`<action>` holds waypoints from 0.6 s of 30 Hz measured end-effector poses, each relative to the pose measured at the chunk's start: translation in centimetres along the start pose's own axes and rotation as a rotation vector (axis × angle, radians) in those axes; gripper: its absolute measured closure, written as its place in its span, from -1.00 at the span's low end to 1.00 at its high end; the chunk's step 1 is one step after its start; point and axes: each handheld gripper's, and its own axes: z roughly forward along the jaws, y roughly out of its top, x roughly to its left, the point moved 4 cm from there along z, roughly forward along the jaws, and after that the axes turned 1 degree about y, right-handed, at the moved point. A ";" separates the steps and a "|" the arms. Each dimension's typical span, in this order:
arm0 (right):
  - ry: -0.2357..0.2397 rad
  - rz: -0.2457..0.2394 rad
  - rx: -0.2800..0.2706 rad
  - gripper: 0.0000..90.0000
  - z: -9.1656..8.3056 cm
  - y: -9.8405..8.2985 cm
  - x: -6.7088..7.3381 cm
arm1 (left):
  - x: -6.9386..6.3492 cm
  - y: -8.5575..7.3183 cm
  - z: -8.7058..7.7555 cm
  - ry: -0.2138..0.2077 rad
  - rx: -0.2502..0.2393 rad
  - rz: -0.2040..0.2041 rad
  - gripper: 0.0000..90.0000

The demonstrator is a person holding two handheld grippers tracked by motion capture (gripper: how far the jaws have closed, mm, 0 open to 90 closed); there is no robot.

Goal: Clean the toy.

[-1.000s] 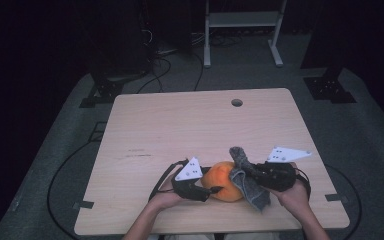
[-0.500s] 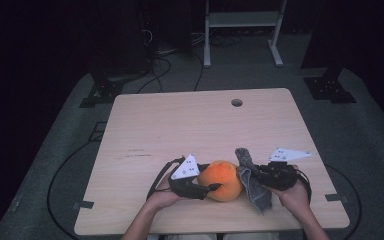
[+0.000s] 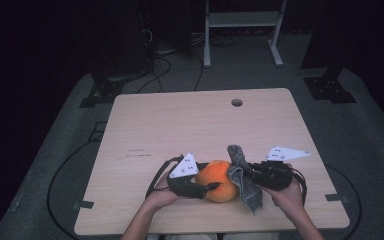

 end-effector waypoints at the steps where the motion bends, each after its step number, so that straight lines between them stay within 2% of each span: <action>1: -0.017 -0.005 0.031 0.71 0.4 -0.6 -0.3 | 0.0 -0.1 0.1 -0.007 -0.006 -0.010 -0.22; 3: -0.001 0.020 0.040 0.71 0.7 -1.0 -0.7 | 0.2 0.0 -0.1 -0.003 0.002 -0.008 -0.23; 5: -0.014 -0.007 0.040 0.71 0.3 -0.6 -0.6 | 0.2 0.2 -0.2 0.007 0.008 -0.002 -0.23; 6: -0.016 -0.018 0.031 0.71 0.1 -0.3 -0.4 | 0.2 0.3 -0.3 0.023 0.030 0.018 -0.23; 8: -0.025 -0.049 0.010 0.71 -0.3 0.3 0.3 | 0.1 0.5 -0.4 0.044 0.047 0.040 -0.23; 9: -0.024 -0.076 -0.002 0.71 -0.5 0.8 1.1 | 0.0 0.5 -0.3 0.041 0.048 0.040 -0.23; 13: 0.017 -0.146 -0.019 0.71 -0.4 1.9 3.1 | -0.6 0.8 0.0 0.045 0.063 0.062 -0.24; 15: 0.001 -0.167 -0.004 0.71 0.0 1.9 3.3 | -0.8 0.7 0.2 0.046 0.066 0.067 -0.26; 18: -0.023 -0.137 0.016 0.71 0.5 1.3 2.4 | -0.7 0.3 0.7 0.018 0.051 0.050 -0.40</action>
